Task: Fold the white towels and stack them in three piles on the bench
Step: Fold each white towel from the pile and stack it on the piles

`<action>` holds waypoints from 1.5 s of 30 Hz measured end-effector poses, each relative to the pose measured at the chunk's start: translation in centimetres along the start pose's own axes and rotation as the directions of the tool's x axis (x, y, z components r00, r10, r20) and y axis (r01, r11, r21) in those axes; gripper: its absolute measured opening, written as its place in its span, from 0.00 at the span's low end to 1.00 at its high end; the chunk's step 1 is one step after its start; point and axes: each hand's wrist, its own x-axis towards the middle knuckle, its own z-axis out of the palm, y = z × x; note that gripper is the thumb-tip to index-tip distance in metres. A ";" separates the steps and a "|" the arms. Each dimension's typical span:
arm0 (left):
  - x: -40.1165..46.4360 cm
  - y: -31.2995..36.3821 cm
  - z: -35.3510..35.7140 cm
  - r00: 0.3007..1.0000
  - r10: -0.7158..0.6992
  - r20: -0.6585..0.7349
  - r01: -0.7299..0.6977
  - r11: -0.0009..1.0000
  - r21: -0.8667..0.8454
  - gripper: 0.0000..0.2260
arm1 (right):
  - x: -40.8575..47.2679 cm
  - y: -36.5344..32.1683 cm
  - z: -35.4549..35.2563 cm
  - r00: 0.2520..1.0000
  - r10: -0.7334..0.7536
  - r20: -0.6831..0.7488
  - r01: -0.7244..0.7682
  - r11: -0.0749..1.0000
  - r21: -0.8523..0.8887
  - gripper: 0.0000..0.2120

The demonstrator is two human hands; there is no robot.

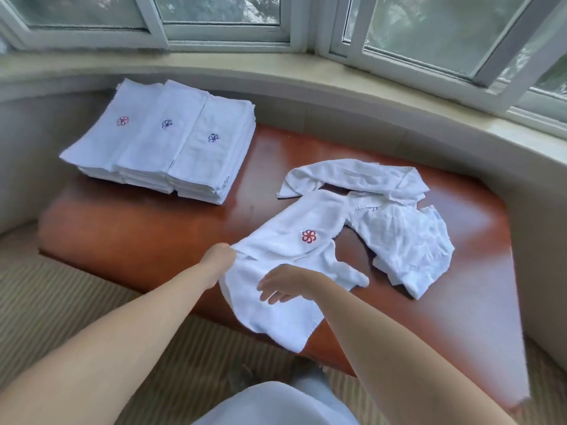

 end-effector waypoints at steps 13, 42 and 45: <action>-1.1 -1.3 -0.3 0.968 0.185 0.172 -0.189 0.982 0.010 0.09 | 3.7 0.2 -2.1 0.980 0.115 -0.160 -0.085 0.980 0.180 0.19; -2.2 9.4 -6.2 0.966 0.191 0.175 -0.013 0.711 -0.703 0.17 | -11.3 -15.7 -14.5 0.842 -0.426 -0.331 0.536 0.597 0.597 0.14; -1.9 9.2 -5.3 0.973 0.096 0.209 0.059 0.776 -0.628 0.18 | -9.5 -8.9 -15.7 0.852 -0.077 -0.517 0.420 0.689 0.590 0.14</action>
